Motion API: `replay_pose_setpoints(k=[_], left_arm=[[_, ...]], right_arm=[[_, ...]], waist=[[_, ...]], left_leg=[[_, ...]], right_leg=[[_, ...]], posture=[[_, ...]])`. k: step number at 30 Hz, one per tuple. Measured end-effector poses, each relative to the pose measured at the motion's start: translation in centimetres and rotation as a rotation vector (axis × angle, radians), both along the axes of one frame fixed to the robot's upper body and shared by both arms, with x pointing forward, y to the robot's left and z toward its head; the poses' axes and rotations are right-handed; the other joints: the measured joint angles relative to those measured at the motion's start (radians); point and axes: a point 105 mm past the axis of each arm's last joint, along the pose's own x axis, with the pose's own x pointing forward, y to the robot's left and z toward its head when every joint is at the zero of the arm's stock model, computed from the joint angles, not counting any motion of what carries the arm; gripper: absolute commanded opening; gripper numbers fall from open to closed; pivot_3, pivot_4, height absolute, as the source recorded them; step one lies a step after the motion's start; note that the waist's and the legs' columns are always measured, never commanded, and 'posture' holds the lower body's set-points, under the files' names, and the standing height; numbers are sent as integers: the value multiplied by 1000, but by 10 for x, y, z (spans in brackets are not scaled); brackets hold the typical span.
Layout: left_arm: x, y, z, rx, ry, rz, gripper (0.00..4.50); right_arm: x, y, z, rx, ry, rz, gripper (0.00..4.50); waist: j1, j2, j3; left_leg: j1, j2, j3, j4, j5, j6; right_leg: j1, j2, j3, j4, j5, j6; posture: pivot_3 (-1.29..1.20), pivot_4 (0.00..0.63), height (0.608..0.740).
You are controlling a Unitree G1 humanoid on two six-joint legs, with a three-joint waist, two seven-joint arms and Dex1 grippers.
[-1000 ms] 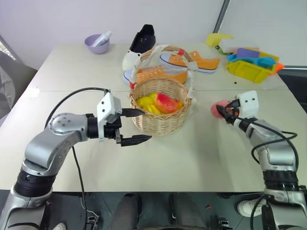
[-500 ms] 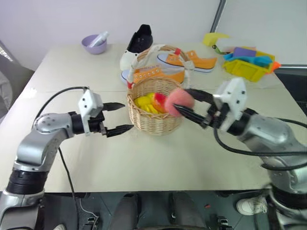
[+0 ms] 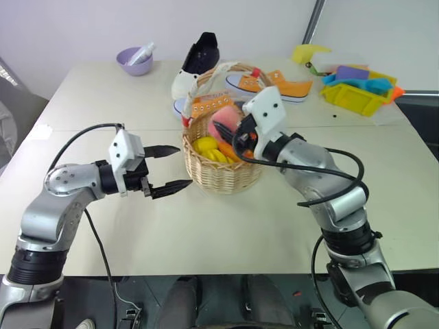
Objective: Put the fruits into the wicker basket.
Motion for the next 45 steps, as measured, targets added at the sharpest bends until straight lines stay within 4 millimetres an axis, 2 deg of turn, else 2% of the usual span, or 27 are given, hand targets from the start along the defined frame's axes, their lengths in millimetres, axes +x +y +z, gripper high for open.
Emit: replay_pose_setpoints(k=[4, 6, 8, 10, 12, 14, 16, 23, 28, 32, 35, 37, 39, 41, 45], left_arm=[[-2, -5, 0, -24, 11, -18, 4500], [-3, -7, 1, -29, 10, -23, 4500], [-3, -9, 2, -35, 6, -24, 4500], [-2, -12, 3, -50, 2, -28, 4500], [-3, -17, 1, -68, 5, -37, 4500], [-3, -22, 0, -91, 4, -49, 4500], [-3, -26, 2, -110, -17, -53, 4500], [2, -26, 2, -115, -68, -16, 4500], [2, -21, -9, -108, -35, 9, 4500], [2, -19, -12, -109, -28, 24, 4500], [2, -18, -14, -105, -25, 36, 4500], [2, -18, -15, -107, -32, 39, 4500], [3, -15, -17, -109, -23, 51, 4500], [4, -14, -19, -110, -18, 57, 4500], [10, -13, -19, -117, -36, 74, 4500]], right_arm=[[-19, -8, 12, -17, -71, 62, 4450], [-36, -19, 16, -15, -89, 107, 4450], [-50, -33, 14, -11, -65, 126, 4450], [-55, -45, 10, 2, -29, 110, 4450], [-52, -61, 4, 17, 8, 33, 4450], [-38, -81, -2, 41, 38, -97, 4450], [-25, -92, -8, 72, 69, -178, 4450], [13, -97, -25, 133, 150, -277, 4450], [16, -93, -25, 155, 159, -249, 2213], [16, -88, -21, 188, 158, -223, 49], [15, -94, -18, 211, 156, -245, 18], [10, -109, -9, 243, 121, -278, 18], [2, -137, 6, 262, 58, -350, 18], [-7, -173, 19, 262, -4, -463, 18], [-25, -240, 26, 265, -50, -701, 18]], waist=[[2, 0, 0], [6, 0, 0], [4, 0, 0], [2, 0, 0], [0, 0, 0], [-1, 0, 0], [-1, 0, 0], [0, 0, 0], [1, 0, 0], [1, 0, 0], [2, 0, 0], [7, 0, 0], [11, 0, 0], [12, 0, 0], [7, 0, 0]], left_leg=[[0, 0, 0, 0, 0, 0], [0, 0, -1, 1, 0, 0], [0, 0, 0, 1, 0, 0], [1, 0, 0, 1, 0, 0], [3, 0, 0, 0, 0, 0], [5, 0, 0, 0, 0, 1], [5, 1, 0, 0, 0, 1], [5, 1, 0, 0, 0, 1], [5, 1, 0, 0, 0, 1], [5, 2, 0, 0, 0, 1], [4, 1, 0, 0, 0, 1], [3, 1, -1, 0, 0, 1], [2, 1, -1, 0, 0, 1], [2, 0, 0, 0, 0, 1], [2, 0, 0, 0, 0, 1]], right_leg=[[0, 0, 0, 0, 0, 0], [1, 0, 0, 0, 0, 0], [2, 0, 0, -1, 0, 0], [2, 0, 0, 0, 0, 0], [4, 0, 0, 1, 0, 0], [4, 0, 0, 2, 0, -1], [4, 1, 0, 2, 1, -1], [3, 3, 1, 3, 1, -1], [3, 3, 1, 2, 0, -1], [3, 3, 1, 2, 1, -1], [3, 3, 1, 2, 1, -1], [3, 2, 1, 2, 0, -1], [3, 2, 1, 1, 1, -1], [3, 1, 1, 0, 0, -1], [3, 1, 1, 0, 1, -1]], posture=[[0, 150, 721], [0, 150, 721], [0, 150, 721], [0, 150, 721], [0, 150, 721], [0, 150, 721], [0, 150, 721], [0, 150, 721], [0, 150, 721], [0, 150, 721], [0, 150, 721], [0, 150, 721], [0, 150, 721], [0, 150, 721], [0, 150, 721]])
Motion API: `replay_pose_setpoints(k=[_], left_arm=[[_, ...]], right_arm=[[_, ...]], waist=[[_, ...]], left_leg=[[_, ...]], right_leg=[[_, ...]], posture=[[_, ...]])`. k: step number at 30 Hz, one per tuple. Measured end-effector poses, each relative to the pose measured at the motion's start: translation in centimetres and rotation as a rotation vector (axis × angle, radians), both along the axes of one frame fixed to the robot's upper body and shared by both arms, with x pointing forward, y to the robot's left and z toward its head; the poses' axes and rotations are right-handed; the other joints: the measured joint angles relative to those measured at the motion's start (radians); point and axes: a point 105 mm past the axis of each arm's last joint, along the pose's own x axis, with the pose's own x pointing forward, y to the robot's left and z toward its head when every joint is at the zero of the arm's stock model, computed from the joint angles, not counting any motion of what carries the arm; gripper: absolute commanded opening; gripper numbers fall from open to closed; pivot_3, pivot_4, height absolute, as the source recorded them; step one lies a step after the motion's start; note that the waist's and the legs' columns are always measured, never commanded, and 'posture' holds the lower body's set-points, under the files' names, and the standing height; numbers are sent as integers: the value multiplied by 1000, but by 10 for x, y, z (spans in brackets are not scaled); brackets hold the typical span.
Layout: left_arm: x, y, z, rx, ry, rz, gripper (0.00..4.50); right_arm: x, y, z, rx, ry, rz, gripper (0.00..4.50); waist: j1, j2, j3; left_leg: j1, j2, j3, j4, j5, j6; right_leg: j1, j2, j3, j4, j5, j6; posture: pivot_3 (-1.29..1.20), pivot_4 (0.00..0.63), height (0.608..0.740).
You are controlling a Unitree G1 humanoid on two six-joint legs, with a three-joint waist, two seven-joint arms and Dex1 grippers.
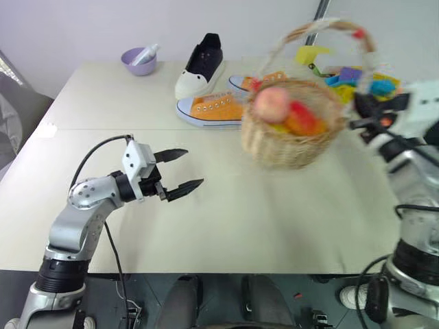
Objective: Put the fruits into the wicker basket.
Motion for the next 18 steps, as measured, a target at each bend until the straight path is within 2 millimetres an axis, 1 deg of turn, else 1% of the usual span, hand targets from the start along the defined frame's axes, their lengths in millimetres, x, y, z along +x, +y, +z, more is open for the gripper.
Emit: replay_pose_setpoints(k=[2, 4, 6, 9, 11, 12, 14, 15, 18], left_arm=[[5, -1, 2, -16, -13, 6, 4500], [8, -6, 3, -23, -26, -2, 4500], [8, -11, 3, -24, -33, -15, 4500], [10, -10, -1, -30, -24, -7, 4500], [11, -9, -2, -27, -21, 0, 4500], [11, -9, -2, -27, -23, 2, 4500], [12, -9, -1, -26, -30, 6, 4500], [12, -9, -1, -26, -32, 8, 4500], [13, -8, -2, -24, -31, 25, 4500]], right_arm=[[-4, -25, -3, -6, 18, -98, 18], [-3, -42, -10, 10, 29, -172, 18], [-1, -55, -18, 26, 48, -222, 18], [1, -71, -36, 46, 90, -272, 18], [0, -78, -43, 56, 104, -293, 799], [-2, -80, -44, 58, 101, -298, 1156], [-4, -82, -41, 60, 80, -298, 2169], [-6, -82, -39, 53, 71, -299, 2601], [-15, -82, -42, -7, 81, -290, 2601]], waist=[[-6, 0, 0], [-13, 0, 0], [-13, 1, 0], [-7, 1, 0], [-5, 2, 0], [-5, 2, 0], [-5, 2, 0], [-5, 2, 0], [-4, 2, 0]], left_leg=[[1, 0, 2, 0, 0, 0], [3, 1, 4, 0, 0, 0], [4, 1, 5, -1, 0, 0], [4, 2, 4, -1, 0, 0], [4, 2, 4, -1, 0, 0], [4, 2, 4, 0, 0, 0], [4, 2, 4, 0, 0, 0], [4, 2, 4, 0, 0, 0], [4, 2, 4, 0, 0, 0]], right_leg=[[0, 0, 0, 1, 0, 0], [0, 2, 2, 2, 0, 0], [0, 3, 2, 4, 0, 0], [0, 4, 2, 4, 0, 0], [0, 3, 3, 4, 0, 0], [0, 3, 3, 4, 0, 0], [0, 3, 3, 4, 0, 0], [0, 3, 3, 4, 0, 0], [0, 3, 3, 4, 0, 0]], posture=[[0, 150, 721], [0, 150, 721], [0, 150, 721], [0, 150, 721], [0, 150, 721], [0, 150, 721], [0, 150, 721], [0, 150, 721], [0, 150, 721]])
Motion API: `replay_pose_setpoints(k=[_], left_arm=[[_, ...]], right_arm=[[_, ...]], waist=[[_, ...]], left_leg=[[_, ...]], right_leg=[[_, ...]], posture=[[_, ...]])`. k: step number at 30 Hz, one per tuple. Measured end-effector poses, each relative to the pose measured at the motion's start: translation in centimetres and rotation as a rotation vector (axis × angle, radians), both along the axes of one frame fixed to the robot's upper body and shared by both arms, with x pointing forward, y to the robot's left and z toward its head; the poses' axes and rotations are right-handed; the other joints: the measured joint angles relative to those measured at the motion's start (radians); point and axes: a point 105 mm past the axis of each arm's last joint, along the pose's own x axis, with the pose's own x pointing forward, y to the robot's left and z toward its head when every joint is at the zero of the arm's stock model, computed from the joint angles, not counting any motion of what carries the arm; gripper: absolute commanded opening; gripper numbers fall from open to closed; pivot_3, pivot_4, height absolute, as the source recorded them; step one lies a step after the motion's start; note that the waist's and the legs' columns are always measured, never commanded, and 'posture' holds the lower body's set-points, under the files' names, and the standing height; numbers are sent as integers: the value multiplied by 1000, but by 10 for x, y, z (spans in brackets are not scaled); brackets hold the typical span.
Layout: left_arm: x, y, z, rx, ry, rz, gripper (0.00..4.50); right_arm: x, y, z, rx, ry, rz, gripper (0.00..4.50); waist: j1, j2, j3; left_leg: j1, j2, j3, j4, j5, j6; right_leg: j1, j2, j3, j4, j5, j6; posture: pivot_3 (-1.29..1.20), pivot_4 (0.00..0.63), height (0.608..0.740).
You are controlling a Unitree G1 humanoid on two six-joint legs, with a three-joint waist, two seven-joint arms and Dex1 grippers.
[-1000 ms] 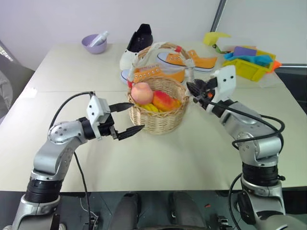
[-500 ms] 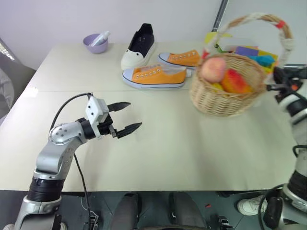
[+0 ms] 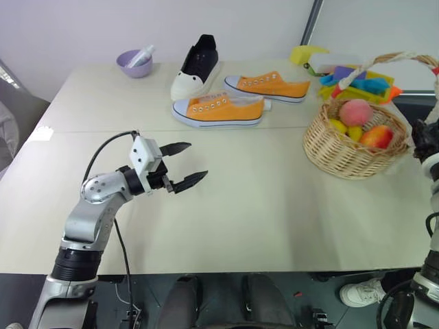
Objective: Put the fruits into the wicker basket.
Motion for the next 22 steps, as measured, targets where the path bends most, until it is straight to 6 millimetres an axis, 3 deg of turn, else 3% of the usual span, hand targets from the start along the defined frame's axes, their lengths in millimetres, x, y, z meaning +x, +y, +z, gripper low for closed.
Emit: replay_pose_setpoints(k=[5, 8, 10, 16, 19, 22], left_arm=[[7, 10, -9, 16, 42, 65, 4500], [14, 44, -33, 55, 121, 209, 4500], [15, 61, -45, 66, 161, 282, 4500], [6, 100, -66, 86, 193, 444, 4500], [-3, 115, -79, 97, 222, 507, 4500], [-12, 124, -90, 107, 257, 551, 4500]], right_arm=[[-27, -5, -9, -86, 44, 26, 2601], [-57, 2, -25, -134, 133, 146, 2601], [-66, 19, -37, -148, 197, 269, 2601], [-59, 107, -73, -138, 302, 705, 2601], [-50, 127, -85, -128, 303, 788, 2601], [-39, 133, -94, -106, 297, 812, 2601]], waist=[[3, 0, 0], [0, 1, 0], [-9, 1, 0], [-1, 1, 0], [5, 1, 0], [7, 1, 0]], left_leg=[[0, 0, 0, 0, 0, 0], [1, 0, -1, -1, -1, 2], [2, 2, 0, 0, -1, 2], [7, 8, 1, 1, -1, 2], [5, 8, 1, 1, -1, 2], [3, 7, 1, 1, -1, 2]], right_leg=[[1, 0, 0, 0, 0, 0], [1, 1, 0, -1, -1, 1], [1, 1, 0, -1, 0, 0], [8, 3, 0, -5, 1, -3], [8, 3, -1, -8, 1, -3], [7, 1, -1, -10, 1, -3]], posture=[[0, 150, 721], [0, 150, 721], [0, 150, 721], [0, 150, 721], [0, 150, 721], [0, 150, 721]])
